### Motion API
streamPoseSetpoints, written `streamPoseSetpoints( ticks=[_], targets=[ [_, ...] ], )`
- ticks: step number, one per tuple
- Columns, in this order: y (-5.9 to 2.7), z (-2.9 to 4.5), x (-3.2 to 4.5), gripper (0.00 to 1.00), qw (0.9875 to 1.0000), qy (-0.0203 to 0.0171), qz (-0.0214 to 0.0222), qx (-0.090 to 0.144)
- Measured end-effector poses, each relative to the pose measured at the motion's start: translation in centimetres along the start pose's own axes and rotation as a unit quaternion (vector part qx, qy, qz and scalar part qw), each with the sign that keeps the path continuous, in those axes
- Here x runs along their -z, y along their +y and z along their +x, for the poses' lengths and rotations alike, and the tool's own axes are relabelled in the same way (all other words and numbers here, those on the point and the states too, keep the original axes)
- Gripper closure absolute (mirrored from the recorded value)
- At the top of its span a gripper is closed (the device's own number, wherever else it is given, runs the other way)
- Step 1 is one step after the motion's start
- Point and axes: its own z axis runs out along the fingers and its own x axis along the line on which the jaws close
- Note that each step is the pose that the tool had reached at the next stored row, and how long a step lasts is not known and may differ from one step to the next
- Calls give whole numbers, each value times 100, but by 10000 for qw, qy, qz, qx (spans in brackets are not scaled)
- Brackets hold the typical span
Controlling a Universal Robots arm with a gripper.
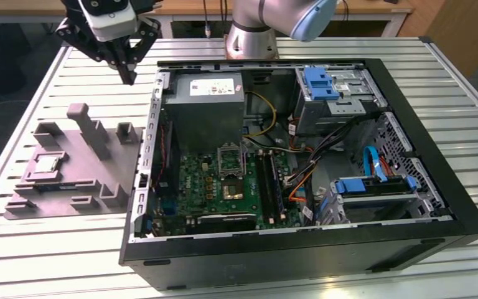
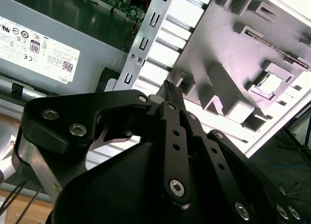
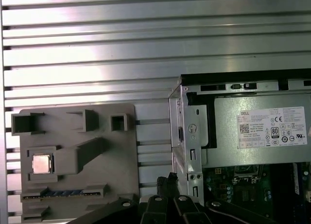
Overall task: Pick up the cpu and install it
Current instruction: 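Reach for the cpu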
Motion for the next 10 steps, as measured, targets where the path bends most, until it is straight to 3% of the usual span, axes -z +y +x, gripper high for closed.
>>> streamPoseSetpoints(
  ticks=[10],
  targets=[
    [-2, 16, -10, 89, 10000, 4, 0, 0]
  ],
)
